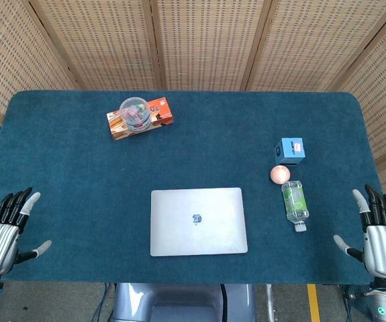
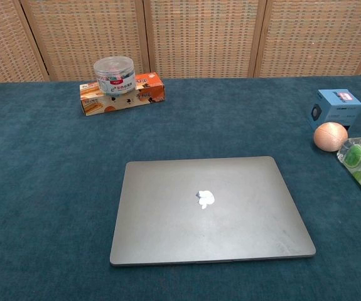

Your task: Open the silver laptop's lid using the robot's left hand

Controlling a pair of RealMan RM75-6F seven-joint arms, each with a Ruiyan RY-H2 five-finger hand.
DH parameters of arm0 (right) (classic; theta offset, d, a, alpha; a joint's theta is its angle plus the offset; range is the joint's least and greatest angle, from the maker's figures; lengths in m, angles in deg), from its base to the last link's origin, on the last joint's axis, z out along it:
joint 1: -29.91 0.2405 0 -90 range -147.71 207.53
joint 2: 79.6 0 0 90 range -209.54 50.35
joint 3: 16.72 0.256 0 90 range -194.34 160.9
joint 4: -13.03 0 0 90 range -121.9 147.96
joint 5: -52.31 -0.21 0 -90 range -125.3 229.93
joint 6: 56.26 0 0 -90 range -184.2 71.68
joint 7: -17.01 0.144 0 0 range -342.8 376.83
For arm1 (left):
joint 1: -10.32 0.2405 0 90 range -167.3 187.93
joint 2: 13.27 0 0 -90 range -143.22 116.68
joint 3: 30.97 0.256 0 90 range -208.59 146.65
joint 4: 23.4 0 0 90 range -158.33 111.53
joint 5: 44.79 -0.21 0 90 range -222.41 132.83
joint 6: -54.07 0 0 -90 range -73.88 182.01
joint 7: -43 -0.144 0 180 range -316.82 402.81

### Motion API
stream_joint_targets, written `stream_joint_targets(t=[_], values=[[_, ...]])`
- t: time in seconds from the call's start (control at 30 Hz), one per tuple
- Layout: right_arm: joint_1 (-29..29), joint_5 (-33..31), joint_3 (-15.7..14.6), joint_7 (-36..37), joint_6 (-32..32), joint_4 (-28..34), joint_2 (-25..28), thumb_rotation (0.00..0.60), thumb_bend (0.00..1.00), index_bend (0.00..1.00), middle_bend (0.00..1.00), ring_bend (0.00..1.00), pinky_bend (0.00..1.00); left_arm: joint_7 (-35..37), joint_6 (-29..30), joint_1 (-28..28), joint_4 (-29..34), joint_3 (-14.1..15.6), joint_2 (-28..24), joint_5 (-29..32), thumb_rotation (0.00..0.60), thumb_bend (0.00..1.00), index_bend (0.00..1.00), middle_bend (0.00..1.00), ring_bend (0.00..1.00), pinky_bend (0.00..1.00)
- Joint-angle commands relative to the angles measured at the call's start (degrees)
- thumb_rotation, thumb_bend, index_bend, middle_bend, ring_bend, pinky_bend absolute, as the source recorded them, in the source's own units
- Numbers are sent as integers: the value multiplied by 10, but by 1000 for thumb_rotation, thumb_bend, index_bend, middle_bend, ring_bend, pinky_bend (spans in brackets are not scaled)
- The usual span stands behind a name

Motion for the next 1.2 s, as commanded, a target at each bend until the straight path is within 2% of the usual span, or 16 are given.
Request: stream_joint_targets(t=[0.03,0.2,0.33,0.5,0.53,0.63,0.9,1.2], values=[[0,0,0,2,1,0,1,600,0,79,0,0,0,-3,-3,1,0,-1,1,-3,600,0,0,0,0,0],[-1,0,0,4,1,0,2,600,0,79,0,0,0,-10,-10,1,-1,-3,5,-9,600,0,0,0,0,0],[0,0,1,6,3,-1,2,600,0,79,0,0,0,-23,-36,-21,-2,-6,18,-45,600,0,0,0,0,0],[2,-3,2,8,8,0,3,600,0,79,0,0,0,-28,-118,-95,-13,-7,53,-131,600,0,0,0,0,0],[2,-2,2,8,9,1,3,600,0,79,0,0,0,-31,-154,-129,-23,-13,75,-160,600,0,0,0,0,0],[3,-1,1,5,10,1,2,600,0,79,0,0,0,-36,-210,-178,-49,-23,126,-188,600,0,0,0,0,0],[4,1,-2,3,16,-2,-1,600,0,79,0,0,0,-77,-325,-252,-109,-42,265,-182,600,1,0,0,0,0],[6,4,-4,7,21,0,0,600,0,79,0,0,0,-138,-386,-291,-145,-68,347,-142,600,21,0,0,0,0]])
